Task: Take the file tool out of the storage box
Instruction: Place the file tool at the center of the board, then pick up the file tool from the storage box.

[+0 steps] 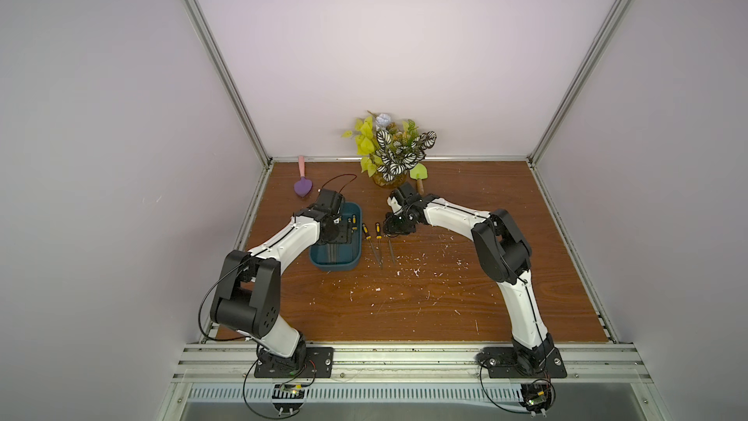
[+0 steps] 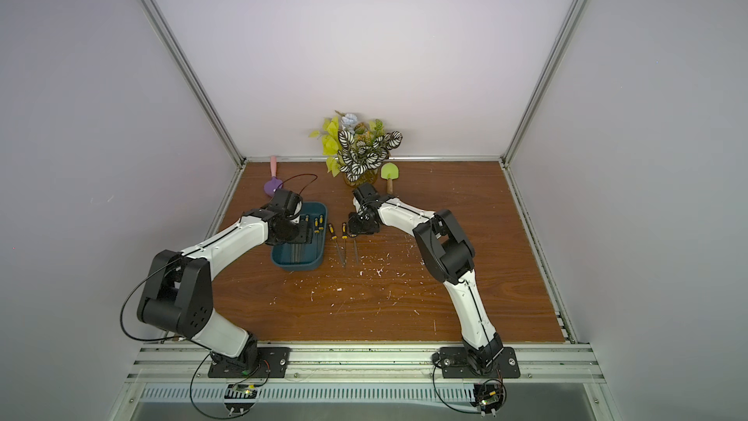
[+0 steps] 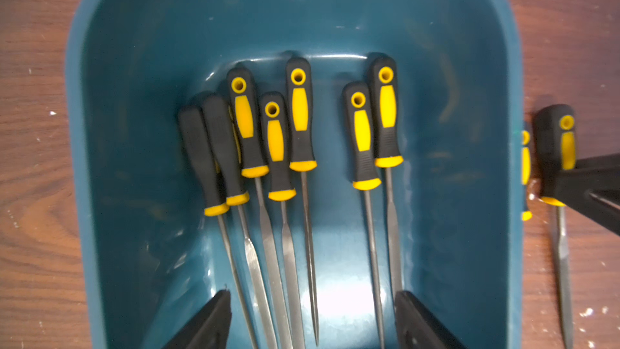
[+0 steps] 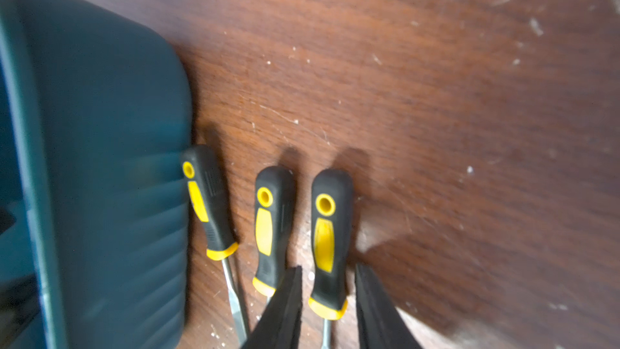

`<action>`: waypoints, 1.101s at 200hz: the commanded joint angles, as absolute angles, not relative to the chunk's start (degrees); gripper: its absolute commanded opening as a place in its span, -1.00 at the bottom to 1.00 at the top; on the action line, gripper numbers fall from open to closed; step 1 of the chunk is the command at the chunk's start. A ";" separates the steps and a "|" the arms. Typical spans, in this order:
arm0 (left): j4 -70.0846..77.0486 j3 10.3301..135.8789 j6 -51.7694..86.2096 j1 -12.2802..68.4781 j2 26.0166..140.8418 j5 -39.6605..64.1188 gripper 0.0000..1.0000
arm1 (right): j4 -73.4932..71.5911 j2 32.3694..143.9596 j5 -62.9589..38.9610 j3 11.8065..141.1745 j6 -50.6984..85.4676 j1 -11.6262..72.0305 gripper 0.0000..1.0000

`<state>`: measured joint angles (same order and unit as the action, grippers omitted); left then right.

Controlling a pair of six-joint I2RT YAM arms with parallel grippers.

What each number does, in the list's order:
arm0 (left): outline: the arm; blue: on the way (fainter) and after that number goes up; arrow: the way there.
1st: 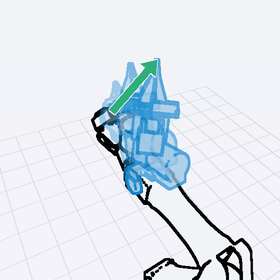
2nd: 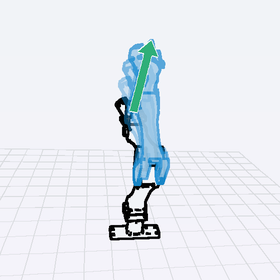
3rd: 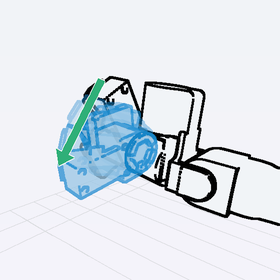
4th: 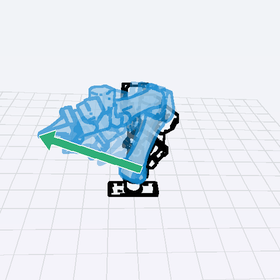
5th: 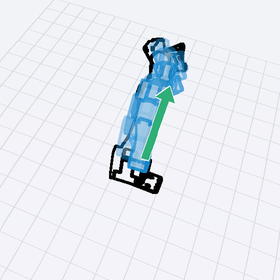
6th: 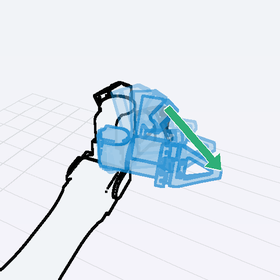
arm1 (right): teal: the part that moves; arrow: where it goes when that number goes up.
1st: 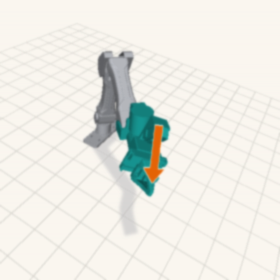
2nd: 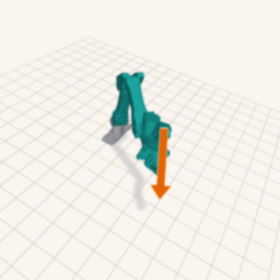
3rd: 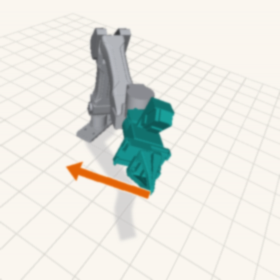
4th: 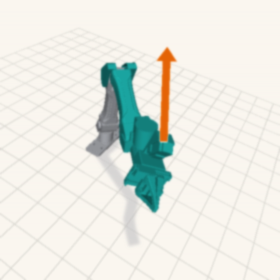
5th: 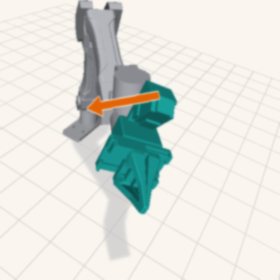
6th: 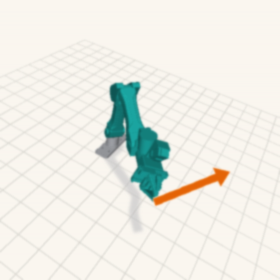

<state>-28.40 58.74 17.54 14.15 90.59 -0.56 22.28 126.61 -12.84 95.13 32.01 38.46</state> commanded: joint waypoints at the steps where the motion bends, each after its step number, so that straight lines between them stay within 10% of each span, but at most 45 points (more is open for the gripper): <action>1: -29.44 61.37 17.63 13.29 91.36 -1.60 0.56 | 22.56 121.56 -12.66 92.14 32.85 37.49 -0.32; 126: -26.59 67.76 21.21 13.28 102.70 1.04 -0.20 | 9.55 99.68 -6.41 65.68 31.95 35.68 -0.27; 220: -24.72 67.63 22.64 15.07 107.02 1.82 -0.26 | 9.19 101.08 -6.94 65.74 31.73 35.60 -0.27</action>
<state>-25.28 67.68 21.80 14.63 105.67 1.41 10.04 100.95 -7.33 63.86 32.23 35.81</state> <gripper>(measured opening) 0.376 0.367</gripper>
